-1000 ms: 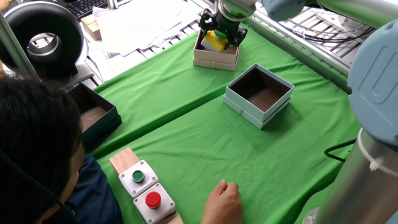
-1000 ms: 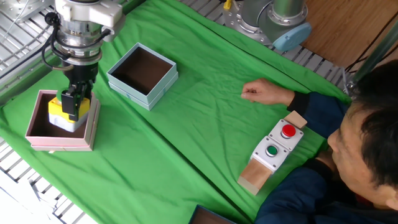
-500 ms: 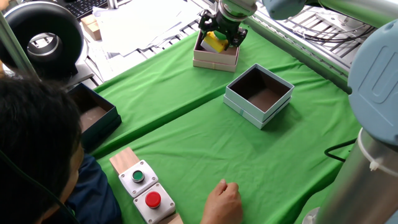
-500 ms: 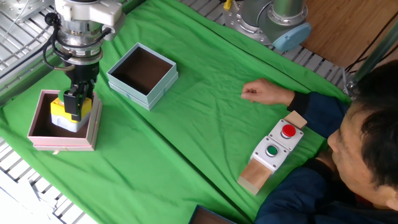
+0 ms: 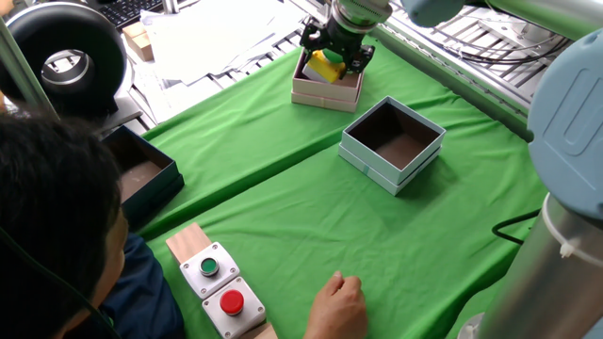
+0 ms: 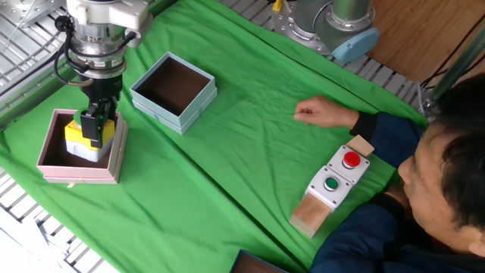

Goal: Move an object from one box to another

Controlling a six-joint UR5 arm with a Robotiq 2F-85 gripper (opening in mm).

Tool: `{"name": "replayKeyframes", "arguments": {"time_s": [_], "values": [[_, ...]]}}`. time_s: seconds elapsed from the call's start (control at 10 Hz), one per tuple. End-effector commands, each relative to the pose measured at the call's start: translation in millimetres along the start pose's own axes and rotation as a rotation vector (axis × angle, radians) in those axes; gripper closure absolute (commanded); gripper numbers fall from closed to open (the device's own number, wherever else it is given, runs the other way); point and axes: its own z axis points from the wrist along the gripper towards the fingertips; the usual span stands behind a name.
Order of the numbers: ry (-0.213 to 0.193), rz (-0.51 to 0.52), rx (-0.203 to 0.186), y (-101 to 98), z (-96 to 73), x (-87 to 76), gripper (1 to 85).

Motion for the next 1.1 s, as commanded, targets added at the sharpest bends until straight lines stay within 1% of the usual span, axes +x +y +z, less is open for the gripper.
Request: {"name": "replayKeyframes", "arguments": {"time_s": [0.0, 0.1, 0.3, 0.4, 0.5, 0.6, 0.7, 1.0], "values": [[-0.029, -0.006, 0.01, 0.2, -3.3, -5.5, 26.3], [-0.021, -0.001, 0.021, -1.9, -2.8, -3.2, 26.3], [-0.026, 0.024, 0.016, -0.8, -2.6, -4.5, 28.3], [-0.04, 0.033, 0.012, 0.0, -2.7, -8.3, 28.3], [-0.071, 0.044, 0.007, 1.2, -3.1, -16.4, 28.3], [-0.086, 0.087, -0.006, 4.0, -3.4, -20.2, 34.7], [-0.084, 0.105, -0.006, 3.9, -3.4, -19.7, 47.7], [-0.08, 0.086, -0.01, 5.1, -3.3, -18.7, 47.7]]}}
